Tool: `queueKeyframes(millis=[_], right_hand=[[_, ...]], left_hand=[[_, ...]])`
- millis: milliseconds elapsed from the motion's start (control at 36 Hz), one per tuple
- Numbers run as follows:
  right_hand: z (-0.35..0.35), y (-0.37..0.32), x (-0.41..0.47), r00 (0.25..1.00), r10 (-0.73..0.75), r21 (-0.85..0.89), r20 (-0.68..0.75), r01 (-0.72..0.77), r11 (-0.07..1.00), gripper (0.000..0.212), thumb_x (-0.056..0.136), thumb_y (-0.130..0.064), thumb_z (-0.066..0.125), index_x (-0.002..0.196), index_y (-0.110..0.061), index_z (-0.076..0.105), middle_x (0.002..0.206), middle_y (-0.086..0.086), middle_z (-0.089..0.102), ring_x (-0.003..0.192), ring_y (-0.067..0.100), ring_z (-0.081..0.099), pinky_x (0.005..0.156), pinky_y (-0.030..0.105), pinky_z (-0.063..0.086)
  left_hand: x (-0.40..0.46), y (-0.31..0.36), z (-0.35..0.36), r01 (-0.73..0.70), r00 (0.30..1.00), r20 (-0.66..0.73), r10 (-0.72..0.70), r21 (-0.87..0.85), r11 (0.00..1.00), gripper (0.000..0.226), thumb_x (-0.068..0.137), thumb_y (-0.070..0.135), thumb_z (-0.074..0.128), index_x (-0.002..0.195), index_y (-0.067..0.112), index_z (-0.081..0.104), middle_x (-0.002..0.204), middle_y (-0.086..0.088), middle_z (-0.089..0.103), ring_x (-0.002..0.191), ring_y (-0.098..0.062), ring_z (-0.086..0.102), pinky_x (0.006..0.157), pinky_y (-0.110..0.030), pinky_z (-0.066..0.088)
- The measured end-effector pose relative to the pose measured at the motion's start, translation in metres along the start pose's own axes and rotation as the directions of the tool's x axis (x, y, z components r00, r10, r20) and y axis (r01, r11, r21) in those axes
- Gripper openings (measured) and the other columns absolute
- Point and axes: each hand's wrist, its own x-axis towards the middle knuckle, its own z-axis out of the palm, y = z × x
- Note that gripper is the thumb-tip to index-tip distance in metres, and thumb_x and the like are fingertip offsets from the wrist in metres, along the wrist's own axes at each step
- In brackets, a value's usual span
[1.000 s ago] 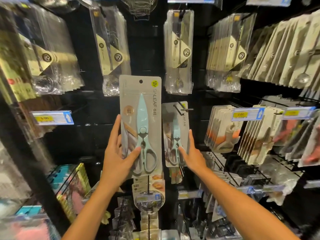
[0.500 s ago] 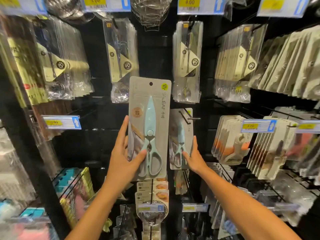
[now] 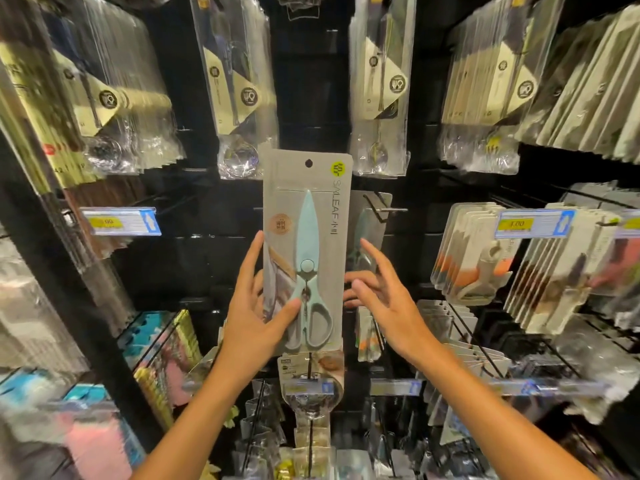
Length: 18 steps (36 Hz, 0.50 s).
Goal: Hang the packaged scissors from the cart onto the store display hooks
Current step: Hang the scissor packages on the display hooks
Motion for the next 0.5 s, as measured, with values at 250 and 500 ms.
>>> queueKeyframes(millis=[250, 500], right_hand=[[0.005, 0.014, -0.023, 1.0, 0.027, -0.069, 0.009, -0.027, 0.997, 0.076, 0.103, -0.009, 0.052, 0.151, -0.058, 0.021, 0.092, 0.034, 0.05, 0.079, 0.051, 0.05, 0.078, 0.058, 0.05], [-0.008, 0.032, -0.056, 0.991, 0.118, -0.118, -0.068, -0.125, 0.985, 0.075, 0.103, -0.011, 0.054, 0.151, -0.058, 0.021, 0.105, 0.018, 0.069, 0.097, 0.051, 0.061, 0.089, 0.064, 0.051]], left_hand=[[-0.025, -0.025, 0.007, 0.127, 0.984, 0.128, -0.125, -0.013, 0.992, 0.102, 0.086, 0.006, 0.076, 0.156, 0.051, 0.016, 0.152, 0.007, 0.05, 0.131, -0.014, 0.058, 0.105, -0.043, 0.052], [-0.033, -0.038, 0.026, 0.214, 0.943, 0.25, -0.219, 0.047, 0.976, 0.112, 0.083, 0.015, 0.082, 0.156, 0.053, 0.006, 0.151, 0.018, 0.047, 0.132, -0.006, 0.055, 0.105, -0.041, 0.052]])
